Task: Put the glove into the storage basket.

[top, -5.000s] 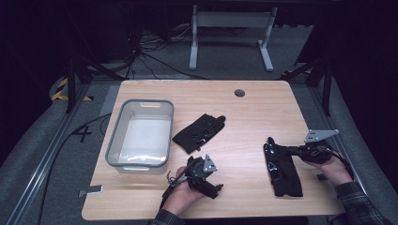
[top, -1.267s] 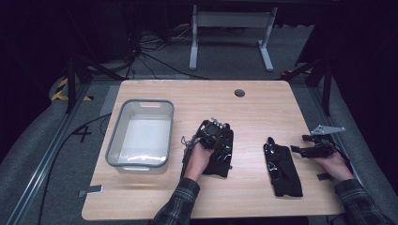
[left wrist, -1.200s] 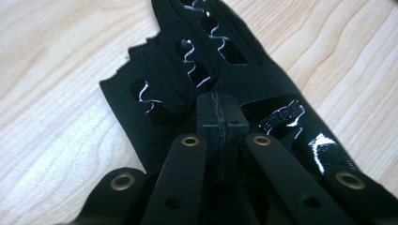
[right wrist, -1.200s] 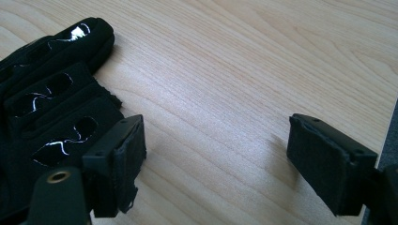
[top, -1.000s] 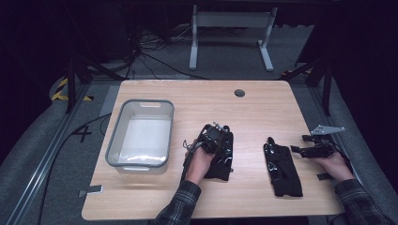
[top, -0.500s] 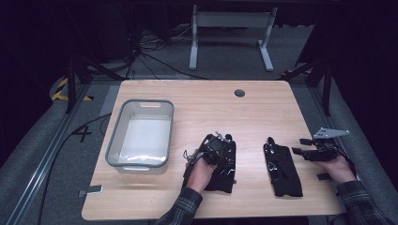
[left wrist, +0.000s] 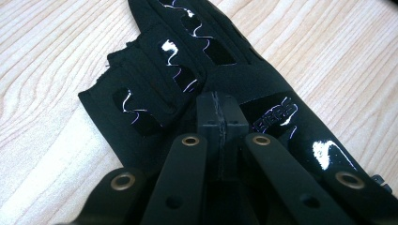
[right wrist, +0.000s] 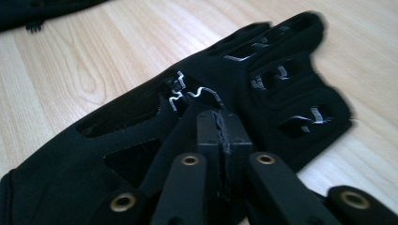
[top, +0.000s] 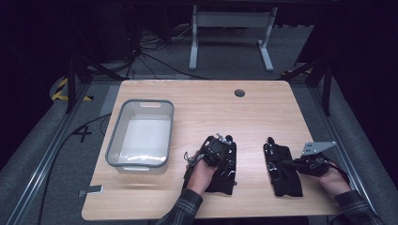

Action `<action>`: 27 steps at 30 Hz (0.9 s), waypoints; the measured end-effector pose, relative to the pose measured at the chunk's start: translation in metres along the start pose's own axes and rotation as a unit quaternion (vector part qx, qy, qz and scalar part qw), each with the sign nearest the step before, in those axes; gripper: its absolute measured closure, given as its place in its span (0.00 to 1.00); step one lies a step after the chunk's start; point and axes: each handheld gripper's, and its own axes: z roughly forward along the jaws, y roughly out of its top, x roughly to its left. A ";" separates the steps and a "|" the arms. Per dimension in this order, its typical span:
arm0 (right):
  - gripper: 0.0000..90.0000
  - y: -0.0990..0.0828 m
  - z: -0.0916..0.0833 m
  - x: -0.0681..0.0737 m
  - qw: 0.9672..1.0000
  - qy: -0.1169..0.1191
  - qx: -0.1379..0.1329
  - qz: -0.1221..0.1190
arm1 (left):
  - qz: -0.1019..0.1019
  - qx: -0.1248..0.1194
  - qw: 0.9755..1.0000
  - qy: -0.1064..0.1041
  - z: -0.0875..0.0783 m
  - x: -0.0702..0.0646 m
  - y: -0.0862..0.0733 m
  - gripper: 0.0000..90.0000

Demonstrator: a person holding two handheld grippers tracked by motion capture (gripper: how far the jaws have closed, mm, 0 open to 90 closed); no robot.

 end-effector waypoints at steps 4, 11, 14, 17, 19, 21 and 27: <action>1.00 0.006 0.007 0.003 1.000 0.007 0.001 -0.005 | 0.000 0.000 1.000 -0.004 0.002 -0.001 0.000 1.00; 1.00 0.021 0.022 0.011 1.000 0.009 0.004 -0.018 | 0.000 0.000 1.000 -0.001 0.002 -0.002 0.001 1.00; 1.00 0.025 0.026 0.013 1.000 0.009 0.005 -0.023 | -0.001 -0.004 1.000 -0.003 0.003 -0.004 0.001 1.00; 1.00 0.029 0.029 0.014 1.000 0.012 0.006 -0.027 | 0.000 -0.004 1.000 -0.002 0.004 -0.006 0.002 1.00; 1.00 0.031 0.032 0.016 0.999 0.013 0.004 -0.029 | 0.000 -0.005 1.000 -0.005 0.005 -0.008 0.003 1.00; 1.00 0.033 0.034 0.017 0.999 0.015 0.006 -0.030 | 0.001 -0.006 1.000 -0.006 0.006 -0.009 0.004 1.00; 1.00 0.038 0.039 0.023 0.999 0.022 0.008 -0.038 | -0.001 -0.010 1.000 -0.008 0.008 -0.012 0.005 1.00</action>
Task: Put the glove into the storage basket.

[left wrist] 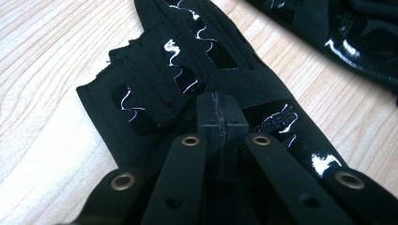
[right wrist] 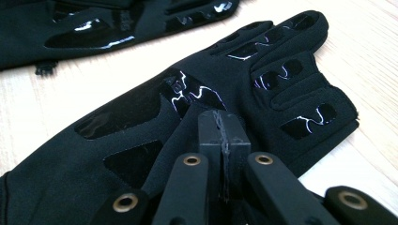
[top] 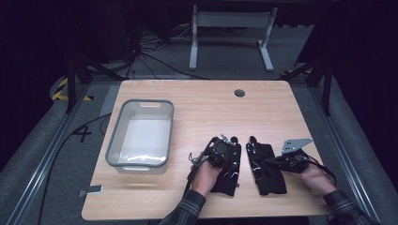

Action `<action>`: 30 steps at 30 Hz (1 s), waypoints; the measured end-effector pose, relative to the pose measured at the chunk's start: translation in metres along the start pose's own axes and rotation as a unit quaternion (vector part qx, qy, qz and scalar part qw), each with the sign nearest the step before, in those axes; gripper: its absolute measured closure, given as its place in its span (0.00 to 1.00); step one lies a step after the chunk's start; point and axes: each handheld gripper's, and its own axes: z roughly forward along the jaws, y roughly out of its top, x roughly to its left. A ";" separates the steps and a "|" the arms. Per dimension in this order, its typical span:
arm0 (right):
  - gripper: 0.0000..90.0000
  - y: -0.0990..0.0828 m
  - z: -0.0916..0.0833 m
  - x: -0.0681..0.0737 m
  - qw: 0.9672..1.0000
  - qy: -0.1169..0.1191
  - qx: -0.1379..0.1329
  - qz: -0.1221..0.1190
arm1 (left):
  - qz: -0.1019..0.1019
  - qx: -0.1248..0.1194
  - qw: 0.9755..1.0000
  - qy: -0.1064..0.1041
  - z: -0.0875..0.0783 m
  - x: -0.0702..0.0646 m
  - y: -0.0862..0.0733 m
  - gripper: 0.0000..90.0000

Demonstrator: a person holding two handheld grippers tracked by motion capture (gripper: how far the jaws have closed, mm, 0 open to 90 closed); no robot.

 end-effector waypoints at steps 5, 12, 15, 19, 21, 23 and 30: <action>1.00 0.005 0.005 0.004 1.000 0.010 -0.001 -0.007 | 0.001 -0.001 1.000 -0.001 0.001 -0.001 0.001 1.00; 1.00 0.009 0.009 0.008 1.000 0.013 0.003 -0.014 | 0.002 -0.003 1.000 -0.013 0.004 -0.006 0.003 1.00; 1.00 0.012 0.012 0.010 1.000 0.014 0.004 -0.020 | 0.005 -0.003 1.000 -0.014 0.005 -0.007 0.004 1.00; 1.00 0.013 0.012 0.009 1.000 0.015 0.003 -0.022 | 0.002 -0.004 1.000 -0.018 0.005 -0.006 0.004 1.00; 1.00 0.013 0.012 0.009 1.000 0.015 0.003 -0.021 | 0.002 -0.007 1.000 -0.022 0.003 -0.006 0.004 0.99; 1.00 0.013 0.009 0.009 1.000 0.013 0.000 -0.020 | 0.006 -0.008 1.000 -0.021 -0.001 -0.006 0.004 0.93; 1.00 0.007 -0.004 0.003 1.000 0.005 -0.016 -0.008 | 0.002 -0.022 1.000 -0.015 -0.022 -0.005 -0.007 0.79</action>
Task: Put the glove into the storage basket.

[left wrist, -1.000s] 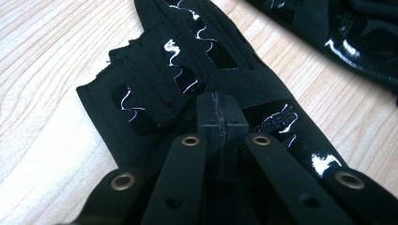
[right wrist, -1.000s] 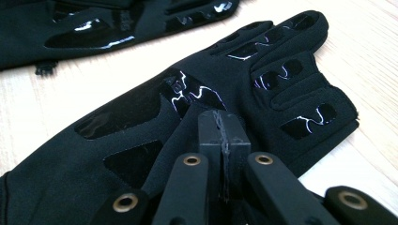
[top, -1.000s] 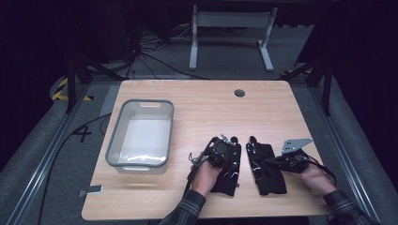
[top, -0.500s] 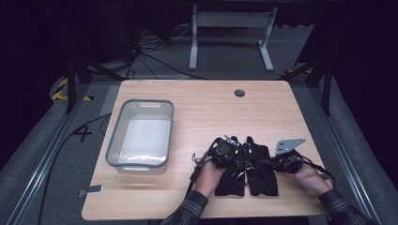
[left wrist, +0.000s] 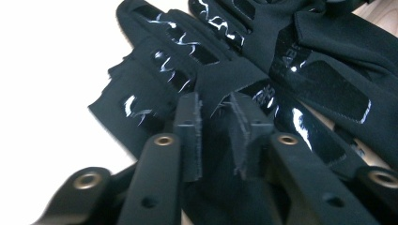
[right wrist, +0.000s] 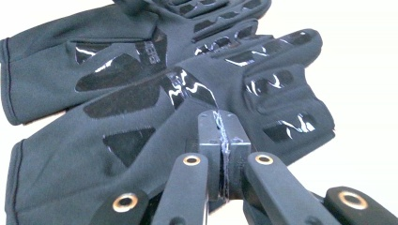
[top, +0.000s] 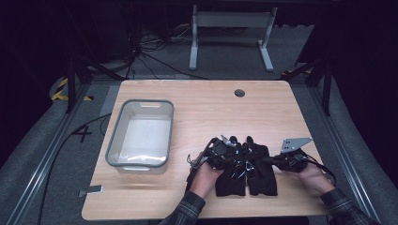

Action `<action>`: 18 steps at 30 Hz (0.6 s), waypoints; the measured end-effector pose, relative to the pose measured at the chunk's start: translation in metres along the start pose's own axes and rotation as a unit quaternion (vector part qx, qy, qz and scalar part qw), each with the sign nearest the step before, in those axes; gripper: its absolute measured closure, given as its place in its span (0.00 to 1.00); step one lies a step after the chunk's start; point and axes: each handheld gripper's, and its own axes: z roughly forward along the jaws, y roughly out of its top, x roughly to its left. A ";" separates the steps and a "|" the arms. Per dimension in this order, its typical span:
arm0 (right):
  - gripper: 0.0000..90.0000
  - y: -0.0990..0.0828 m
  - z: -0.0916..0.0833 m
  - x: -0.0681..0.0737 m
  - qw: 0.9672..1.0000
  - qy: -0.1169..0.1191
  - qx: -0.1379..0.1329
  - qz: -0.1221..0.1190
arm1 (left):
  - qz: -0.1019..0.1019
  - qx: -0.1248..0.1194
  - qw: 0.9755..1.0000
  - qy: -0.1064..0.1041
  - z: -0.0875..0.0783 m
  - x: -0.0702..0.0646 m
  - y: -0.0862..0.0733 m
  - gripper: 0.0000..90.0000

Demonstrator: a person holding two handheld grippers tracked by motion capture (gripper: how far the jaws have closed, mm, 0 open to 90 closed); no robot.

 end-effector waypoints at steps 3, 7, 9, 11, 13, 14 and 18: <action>1.00 -0.007 -0.008 -0.001 1.000 -0.005 0.001 0.003 | -0.009 0.002 1.000 0.001 -0.007 0.000 -0.011 0.72; 1.00 -0.016 -0.016 0.003 1.000 -0.003 -0.001 0.007 | -0.026 0.001 1.000 0.002 -0.014 0.001 -0.026 0.64; 1.00 -0.019 -0.017 0.004 1.000 -0.001 0.002 0.009 | -0.036 0.001 0.999 0.000 -0.016 0.002 -0.032 0.62; 1.00 -0.020 -0.017 0.006 1.000 0.001 0.006 0.006 | -0.041 0.001 0.999 -0.003 -0.016 0.001 -0.037 0.60; 1.00 -0.020 -0.014 0.007 1.000 0.005 0.011 0.003 | -0.044 0.006 0.999 -0.004 -0.014 0.000 -0.039 0.59; 1.00 -0.020 -0.013 0.008 1.000 0.006 0.017 0.000 | -0.041 0.011 0.999 -0.001 -0.012 -0.001 -0.040 0.59; 1.00 -0.021 -0.010 0.008 1.000 0.003 0.027 -0.005 | -0.033 0.013 0.999 0.008 -0.009 -0.003 -0.040 0.59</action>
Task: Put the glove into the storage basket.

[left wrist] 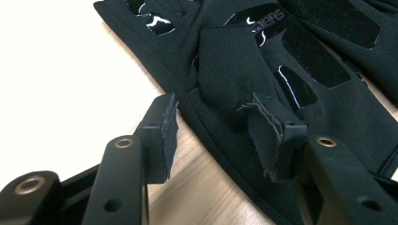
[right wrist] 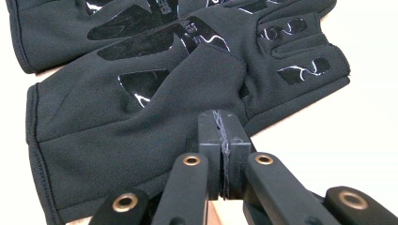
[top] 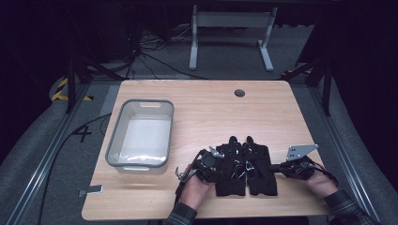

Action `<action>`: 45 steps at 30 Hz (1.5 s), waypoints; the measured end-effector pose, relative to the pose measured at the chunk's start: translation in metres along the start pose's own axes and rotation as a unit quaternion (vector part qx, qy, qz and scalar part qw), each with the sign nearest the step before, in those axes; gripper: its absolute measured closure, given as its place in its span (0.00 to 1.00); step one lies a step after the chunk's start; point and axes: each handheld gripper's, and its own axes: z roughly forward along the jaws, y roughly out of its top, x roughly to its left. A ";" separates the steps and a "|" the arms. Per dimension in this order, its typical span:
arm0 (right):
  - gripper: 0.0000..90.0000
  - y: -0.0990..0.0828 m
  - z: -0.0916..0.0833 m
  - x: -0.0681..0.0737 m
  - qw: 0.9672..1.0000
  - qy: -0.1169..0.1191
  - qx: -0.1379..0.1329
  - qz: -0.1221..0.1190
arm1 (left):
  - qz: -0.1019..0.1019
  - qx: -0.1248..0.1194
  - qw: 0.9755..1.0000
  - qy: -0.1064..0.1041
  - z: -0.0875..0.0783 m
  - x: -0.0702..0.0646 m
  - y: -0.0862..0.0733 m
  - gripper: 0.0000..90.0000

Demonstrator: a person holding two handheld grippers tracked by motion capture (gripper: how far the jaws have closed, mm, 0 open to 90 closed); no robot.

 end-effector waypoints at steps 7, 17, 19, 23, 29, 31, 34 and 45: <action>1.00 0.000 0.000 0.000 1.000 0.000 0.001 -0.001 | 0.007 -0.001 1.000 0.009 0.001 -0.001 0.001 0.82; 1.00 0.000 0.001 0.000 1.000 0.002 0.002 -0.002 | -0.017 -0.019 1.000 -0.013 -0.004 0.005 0.003 0.96; 1.00 0.000 0.001 0.000 1.000 0.002 0.002 -0.002 | -0.025 -0.034 0.999 -0.022 -0.008 0.008 0.005 0.96; 1.00 0.001 0.002 0.000 1.000 0.002 0.000 -0.002 | -0.031 -0.053 0.997 -0.036 -0.016 0.010 0.007 0.96; 1.00 0.004 0.004 -0.001 1.000 0.004 -0.001 -0.003 | -0.028 -0.081 0.995 -0.052 -0.024 0.008 0.013 0.97; 1.00 0.004 0.005 -0.001 1.000 0.004 -0.001 -0.002 | -0.026 -0.089 0.994 -0.059 -0.026 0.008 0.016 0.97; 1.00 0.007 0.007 0.001 1.000 0.004 0.000 -0.008 | -0.022 -0.099 0.993 -0.065 -0.029 0.008 0.022 0.97; 1.00 0.019 0.018 -0.004 1.000 0.013 -0.006 -0.008 | -0.007 -0.124 0.988 -0.090 -0.035 0.006 0.043 0.97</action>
